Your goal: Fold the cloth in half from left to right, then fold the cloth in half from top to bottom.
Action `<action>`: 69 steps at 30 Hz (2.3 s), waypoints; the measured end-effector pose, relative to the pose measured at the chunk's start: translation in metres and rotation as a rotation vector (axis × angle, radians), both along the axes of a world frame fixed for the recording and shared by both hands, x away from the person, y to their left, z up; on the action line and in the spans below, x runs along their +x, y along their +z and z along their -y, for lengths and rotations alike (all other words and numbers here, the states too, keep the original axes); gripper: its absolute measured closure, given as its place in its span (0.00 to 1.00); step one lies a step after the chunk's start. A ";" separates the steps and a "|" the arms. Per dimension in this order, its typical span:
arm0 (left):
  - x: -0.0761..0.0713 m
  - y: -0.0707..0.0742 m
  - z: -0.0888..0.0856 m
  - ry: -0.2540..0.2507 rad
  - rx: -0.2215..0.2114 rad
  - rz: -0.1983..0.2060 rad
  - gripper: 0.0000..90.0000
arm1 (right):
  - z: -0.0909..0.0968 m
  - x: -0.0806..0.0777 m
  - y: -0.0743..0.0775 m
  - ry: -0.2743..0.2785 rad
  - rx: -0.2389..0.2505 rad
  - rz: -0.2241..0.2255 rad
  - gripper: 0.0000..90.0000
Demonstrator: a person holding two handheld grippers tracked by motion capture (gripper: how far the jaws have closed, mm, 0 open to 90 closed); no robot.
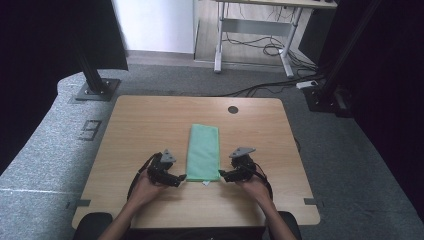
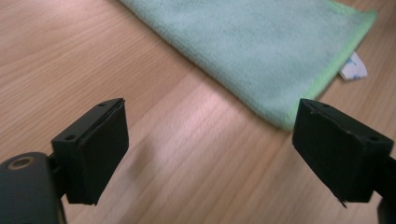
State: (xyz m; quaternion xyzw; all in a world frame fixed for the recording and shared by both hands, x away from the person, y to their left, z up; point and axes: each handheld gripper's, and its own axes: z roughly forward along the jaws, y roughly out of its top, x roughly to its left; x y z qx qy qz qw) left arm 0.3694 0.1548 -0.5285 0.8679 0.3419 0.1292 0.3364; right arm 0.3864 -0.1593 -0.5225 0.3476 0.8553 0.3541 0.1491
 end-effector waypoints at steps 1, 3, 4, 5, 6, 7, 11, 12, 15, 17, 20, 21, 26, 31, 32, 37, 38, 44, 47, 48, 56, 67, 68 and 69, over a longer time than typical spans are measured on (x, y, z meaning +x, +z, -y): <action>-0.002 0.000 -0.003 0.002 0.006 0.002 0.11 | 0.002 -0.001 0.000 -0.003 0.002 -0.004 0.18; -0.005 0.001 -0.008 0.007 0.011 0.001 0.09 | 0.007 -0.003 0.000 -0.007 -0.001 -0.010 0.17; -0.006 0.000 -0.012 0.015 0.013 0.001 0.08 | 0.009 -0.004 0.000 -0.010 -0.002 -0.008 0.15; -0.007 0.000 -0.015 0.022 0.017 0.000 0.07 | 0.012 -0.005 -0.001 -0.013 -0.003 -0.009 0.15; -0.008 -0.001 -0.017 0.026 0.019 0.001 0.06 | 0.014 -0.006 -0.002 -0.016 0.000 -0.013 0.15; -0.008 -0.002 -0.021 0.031 0.021 0.001 0.05 | 0.016 -0.007 -0.003 -0.021 0.000 -0.016 0.13; -0.009 -0.005 -0.028 0.042 0.030 0.002 0.02 | 0.022 -0.009 -0.009 -0.039 -0.016 -0.025 0.02; -0.009 -0.006 -0.029 0.046 0.033 0.004 0.01 | 0.023 -0.009 -0.010 -0.044 -0.020 -0.028 0.02; -0.008 -0.010 -0.031 0.054 0.047 0.016 0.00 | 0.026 -0.009 -0.015 -0.058 -0.016 -0.033 0.00; -0.007 -0.012 -0.032 0.055 0.049 0.008 0.00 | 0.027 -0.009 -0.018 -0.066 -0.019 -0.033 0.00; -0.005 -0.016 -0.034 0.066 0.043 -0.001 0.00 | 0.030 -0.009 -0.023 -0.071 -0.015 -0.036 0.00; -0.004 -0.017 -0.034 0.066 0.042 -0.005 0.00 | 0.030 -0.009 -0.024 -0.074 -0.015 -0.037 0.00; -0.003 -0.020 -0.036 0.063 0.018 -0.008 0.00 | 0.033 -0.008 -0.030 -0.075 -0.017 -0.035 0.00; -0.002 -0.021 -0.037 0.055 0.011 -0.013 0.00 | 0.035 -0.008 -0.032 -0.074 0.003 -0.017 0.00; -0.002 -0.021 -0.037 0.054 0.011 -0.014 0.00 | 0.036 -0.008 -0.033 -0.069 0.008 -0.011 0.00; -0.002 -0.021 -0.037 0.054 0.011 -0.014 0.00 | 0.036 -0.008 -0.034 -0.066 0.016 -0.005 0.00; -0.002 -0.021 -0.037 0.054 0.011 -0.014 0.00 | 0.036 -0.008 -0.034 -0.066 0.016 -0.005 0.00; -0.001 -0.021 -0.037 0.057 0.011 -0.014 0.00 | 0.036 -0.008 -0.034 -0.066 0.016 -0.005 0.00; -0.001 -0.021 -0.037 0.057 0.011 -0.014 0.00 | 0.036 -0.008 -0.034 -0.067 0.016 -0.005 0.00; -0.001 -0.021 -0.037 0.057 0.011 -0.014 0.00 | 0.036 -0.008 -0.034 -0.067 0.016 -0.005 0.00; -0.001 -0.020 -0.036 0.068 0.016 -0.019 0.00 | 0.034 -0.006 -0.032 -0.081 0.002 -0.026 0.00; 0.015 -0.005 -0.015 0.078 -0.002 0.002 0.00 | 0.017 0.003 -0.019 -0.050 0.047 -0.028 0.01; 0.018 -0.003 -0.011 0.072 -0.013 0.004 0.00 | 0.014 0.005 -0.018 -0.047 0.047 -0.024 0.01; 0.021 -0.001 -0.007 0.067 -0.017 0.007 0.00 | 0.012 0.007 -0.017 -0.043 0.043 -0.021 0.01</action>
